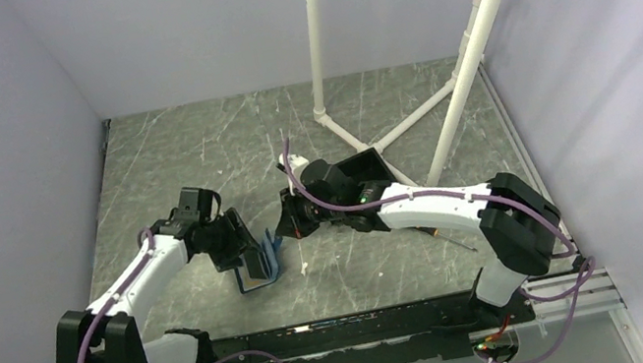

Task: Put the credit cards into the card holder
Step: Open the card holder at the center of the board.

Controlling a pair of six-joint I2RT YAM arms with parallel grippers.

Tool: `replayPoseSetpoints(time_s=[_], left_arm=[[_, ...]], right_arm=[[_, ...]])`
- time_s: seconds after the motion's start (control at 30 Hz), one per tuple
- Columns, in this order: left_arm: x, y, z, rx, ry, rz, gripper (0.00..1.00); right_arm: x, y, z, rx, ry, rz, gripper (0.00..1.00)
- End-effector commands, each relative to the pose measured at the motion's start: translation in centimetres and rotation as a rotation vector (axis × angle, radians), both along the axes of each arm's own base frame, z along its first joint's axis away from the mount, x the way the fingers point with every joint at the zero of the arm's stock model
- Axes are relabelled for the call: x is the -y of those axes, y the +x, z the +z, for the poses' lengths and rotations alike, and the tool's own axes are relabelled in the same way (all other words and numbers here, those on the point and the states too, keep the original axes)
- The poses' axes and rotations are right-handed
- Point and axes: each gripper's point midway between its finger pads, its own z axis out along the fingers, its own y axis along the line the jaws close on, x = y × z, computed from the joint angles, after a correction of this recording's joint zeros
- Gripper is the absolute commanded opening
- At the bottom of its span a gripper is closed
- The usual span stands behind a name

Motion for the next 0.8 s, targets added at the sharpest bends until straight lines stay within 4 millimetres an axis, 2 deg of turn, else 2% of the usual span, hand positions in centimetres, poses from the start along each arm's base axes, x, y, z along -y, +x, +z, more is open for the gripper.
replayPoseSetpoints(time_s=[0.0, 0.1, 0.17, 0.23, 0.3, 0.4, 0.47, 0.6, 0.77], left_arm=[[-1.8, -0.9, -0.5, -0.022, 0.087, 0.062, 0.64], [-1.8, -0.7, 0.7, 0.008, 0.079, 0.070, 0.72], [-2.1, -0.5, 2.0, 0.039, 0.089, 0.088, 0.81], [-2.4, -0.4, 3.2, 0.074, 0.098, 0.101, 0.86], [-2.1, -0.1, 4.6, 0.123, 0.070, 0.091, 0.86], [-0.7, 0.3, 5.7, 0.146, -0.004, 0.054, 0.80], [0.2, 0.3, 5.8, 0.125, -0.041, 0.028, 0.79], [0.5, 0.5, 5.0, 0.111, -0.037, 0.007, 0.80], [0.9, 0.4, 3.2, 0.060, -0.039, -0.018, 0.70]], right_arm=[[0.3, 0.5, 2.9, 0.073, 0.039, -0.021, 0.00], [0.1, 0.4, 2.7, 0.065, 0.042, -0.010, 0.00], [0.0, 0.4, 2.6, 0.063, 0.044, -0.007, 0.00], [0.0, 0.4, 2.8, 0.066, 0.049, -0.006, 0.00], [-0.1, 0.4, 2.9, 0.068, 0.049, -0.005, 0.00], [-0.1, 0.3, 2.9, 0.068, 0.051, -0.002, 0.00], [-0.1, 0.4, 2.9, 0.067, 0.048, -0.002, 0.00], [-0.2, 0.4, 2.8, 0.066, 0.050, 0.003, 0.00], [-0.1, 0.4, 1.9, 0.057, 0.027, 0.004, 0.00]])
